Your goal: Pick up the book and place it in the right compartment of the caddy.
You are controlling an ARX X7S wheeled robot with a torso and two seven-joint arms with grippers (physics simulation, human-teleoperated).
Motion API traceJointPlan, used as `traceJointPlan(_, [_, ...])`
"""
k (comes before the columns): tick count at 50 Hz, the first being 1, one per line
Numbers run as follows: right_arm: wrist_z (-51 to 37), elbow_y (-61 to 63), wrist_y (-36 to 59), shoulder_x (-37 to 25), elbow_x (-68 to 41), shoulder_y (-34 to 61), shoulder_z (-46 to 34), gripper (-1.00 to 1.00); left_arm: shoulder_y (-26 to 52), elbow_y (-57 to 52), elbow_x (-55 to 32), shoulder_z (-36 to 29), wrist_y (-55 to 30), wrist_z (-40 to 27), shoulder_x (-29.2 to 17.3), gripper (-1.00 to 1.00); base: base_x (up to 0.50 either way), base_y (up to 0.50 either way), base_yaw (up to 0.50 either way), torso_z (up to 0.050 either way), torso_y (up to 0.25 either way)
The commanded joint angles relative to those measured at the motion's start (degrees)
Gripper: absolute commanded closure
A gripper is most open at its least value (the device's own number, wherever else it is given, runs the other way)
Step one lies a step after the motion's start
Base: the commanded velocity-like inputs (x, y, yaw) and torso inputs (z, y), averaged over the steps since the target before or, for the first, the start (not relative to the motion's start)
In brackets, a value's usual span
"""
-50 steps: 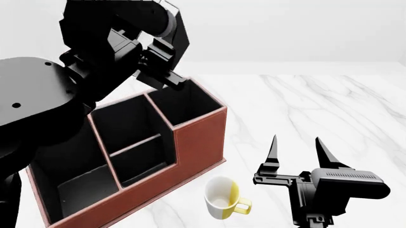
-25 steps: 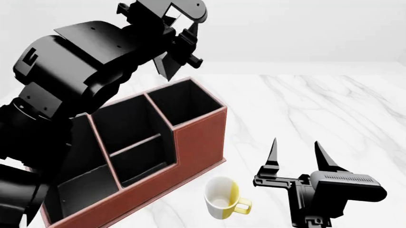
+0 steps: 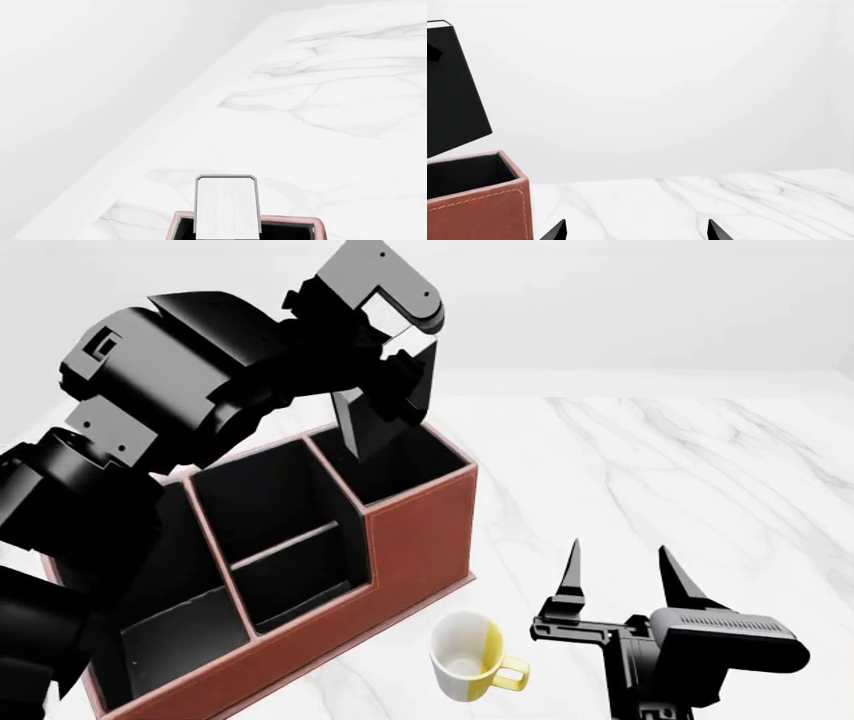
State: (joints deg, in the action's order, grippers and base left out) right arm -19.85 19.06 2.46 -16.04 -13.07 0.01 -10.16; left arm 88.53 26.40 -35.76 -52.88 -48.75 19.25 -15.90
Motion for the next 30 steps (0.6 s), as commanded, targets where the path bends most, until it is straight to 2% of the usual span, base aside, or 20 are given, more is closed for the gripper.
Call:
traceJointPlan(1, [1.1, -0.1, 0.2, 0.7, 0.6, -0.6, 1.1, -1.00, 0.6, 4.8, 3.9, -0.4, 3.0, 3.4, 2.5, 1.00, 0.00, 0.00, 0.00, 0.000, 0.000])
traceJointPlan(5, [1.0, -0.3, 0.0, 0.7, 0.5, -0.7, 1.1, -1.00, -0.1, 3.4, 4.2, -1.1, 3.6, 3.8, 2.0, 1.00, 0.00, 0.00, 0.00, 0.000, 0.000])
traceJointPlan(11, [0.6, 0.0, 0.3, 0.8, 0.5, -1.0, 0.8, -1.00, -1.1, 8.1, 5.5, -1.2, 8.1, 4.2, 3.5, 1.00, 0.00, 0.00, 0.00, 0.000, 0.002])
traceJointPlan(30, [-0.3, 1.1, 1.0, 0.4, 0.2, -1.7, 0.5, -1.00, -4.1, 11.6, 6.2, -3.1, 11.7, 6.8, 4.6, 1.00, 0.00, 0.00, 0.00, 0.000, 0.002])
